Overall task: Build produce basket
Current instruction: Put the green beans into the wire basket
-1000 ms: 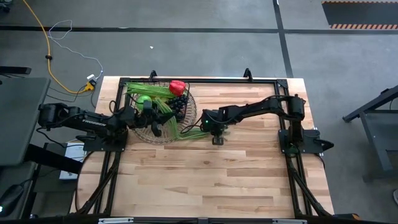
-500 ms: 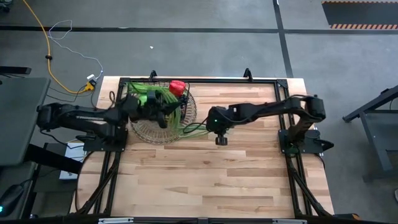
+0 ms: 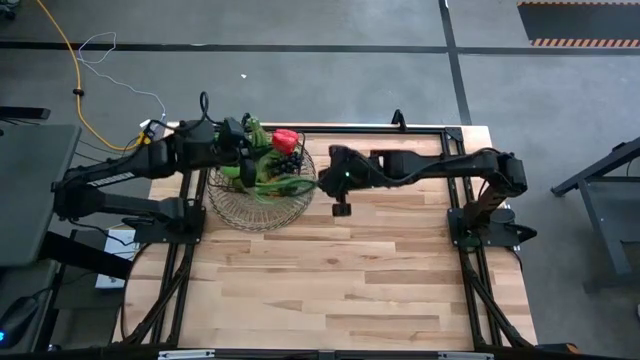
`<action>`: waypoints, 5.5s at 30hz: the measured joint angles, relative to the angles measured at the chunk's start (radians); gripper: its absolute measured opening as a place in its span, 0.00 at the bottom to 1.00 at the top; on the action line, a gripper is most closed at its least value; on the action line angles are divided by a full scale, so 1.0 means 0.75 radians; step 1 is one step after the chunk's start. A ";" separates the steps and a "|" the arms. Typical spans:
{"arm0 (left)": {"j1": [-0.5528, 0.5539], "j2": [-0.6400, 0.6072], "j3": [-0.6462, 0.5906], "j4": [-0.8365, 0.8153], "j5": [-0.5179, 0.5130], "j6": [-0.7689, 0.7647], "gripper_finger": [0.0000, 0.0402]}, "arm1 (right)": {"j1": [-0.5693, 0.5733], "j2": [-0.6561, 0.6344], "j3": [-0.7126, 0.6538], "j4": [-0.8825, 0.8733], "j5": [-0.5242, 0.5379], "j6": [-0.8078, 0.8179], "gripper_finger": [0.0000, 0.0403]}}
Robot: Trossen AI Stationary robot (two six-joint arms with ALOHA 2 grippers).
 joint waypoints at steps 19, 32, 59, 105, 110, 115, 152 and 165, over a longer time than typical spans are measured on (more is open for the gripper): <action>0.464 0.136 0.024 -0.348 0.378 0.187 0.04 | -0.176 0.606 0.734 -0.056 -0.080 -0.306 0.01; 0.735 0.267 0.024 -0.599 0.542 0.257 0.04 | -0.249 0.654 0.804 -0.077 0.059 -0.082 0.01; 0.750 0.453 0.024 -0.697 0.326 0.306 0.05 | -0.258 0.765 0.787 0.090 -0.295 0.188 0.07; 0.748 0.453 0.300 -0.817 0.191 0.294 0.63 | -0.255 0.765 0.787 0.061 -0.211 0.179 0.26; 0.747 0.453 0.363 -0.816 0.188 0.277 0.64 | -0.255 0.765 0.787 0.056 -0.163 0.135 0.26; 0.727 0.453 0.372 -0.802 0.187 0.258 0.64 | -0.256 0.765 0.787 0.052 -0.153 0.114 0.26; 0.651 0.274 0.351 -0.701 0.279 0.260 0.64 | -0.178 0.750 1.100 -0.723 -0.176 -0.046 0.56; 0.253 -0.254 -0.262 -0.208 0.255 -0.027 0.64 | -0.090 0.651 1.087 -1.103 -0.017 0.103 0.56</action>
